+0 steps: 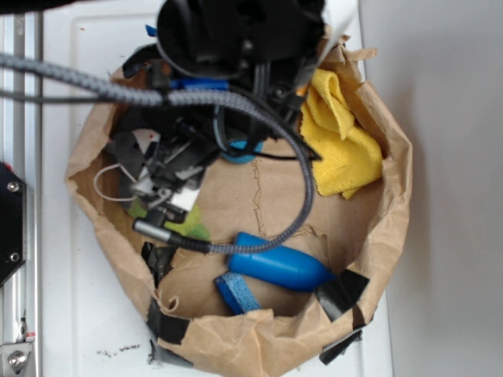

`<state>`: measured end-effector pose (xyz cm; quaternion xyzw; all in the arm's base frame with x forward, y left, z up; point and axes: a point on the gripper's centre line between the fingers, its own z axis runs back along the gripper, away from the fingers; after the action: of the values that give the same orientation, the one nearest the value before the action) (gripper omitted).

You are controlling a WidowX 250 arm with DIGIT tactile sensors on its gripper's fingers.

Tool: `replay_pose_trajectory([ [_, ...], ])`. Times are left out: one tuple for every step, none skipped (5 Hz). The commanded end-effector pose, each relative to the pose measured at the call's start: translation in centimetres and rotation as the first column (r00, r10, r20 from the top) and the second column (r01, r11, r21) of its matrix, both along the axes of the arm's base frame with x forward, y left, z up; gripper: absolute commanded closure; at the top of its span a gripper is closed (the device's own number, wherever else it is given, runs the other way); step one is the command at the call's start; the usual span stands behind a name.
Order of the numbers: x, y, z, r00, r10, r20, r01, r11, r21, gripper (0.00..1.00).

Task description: Grab the gray animal.

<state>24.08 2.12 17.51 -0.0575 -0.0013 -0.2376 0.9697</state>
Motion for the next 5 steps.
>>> replay_pose_trajectory([
  [0.1, -0.7, 0.5, 1.0, -0.015, 0.026, 0.015, 1.0, 0.005, 0.0],
  [0.1, -0.7, 0.5, 1.0, -0.015, 0.026, 0.015, 1.0, 0.005, 0.0],
  [-0.3, -0.8, -2.4, 0.999, 0.001, -0.036, 0.002, 0.997, 0.072, 0.0],
  [-0.7, -0.6, -4.4, 0.998, 0.011, -0.055, -0.005, 0.994, 0.105, 0.0],
  [-0.6, -0.1, -6.4, 0.998, 0.04, -0.049, -0.033, 0.991, 0.133, 0.0],
])
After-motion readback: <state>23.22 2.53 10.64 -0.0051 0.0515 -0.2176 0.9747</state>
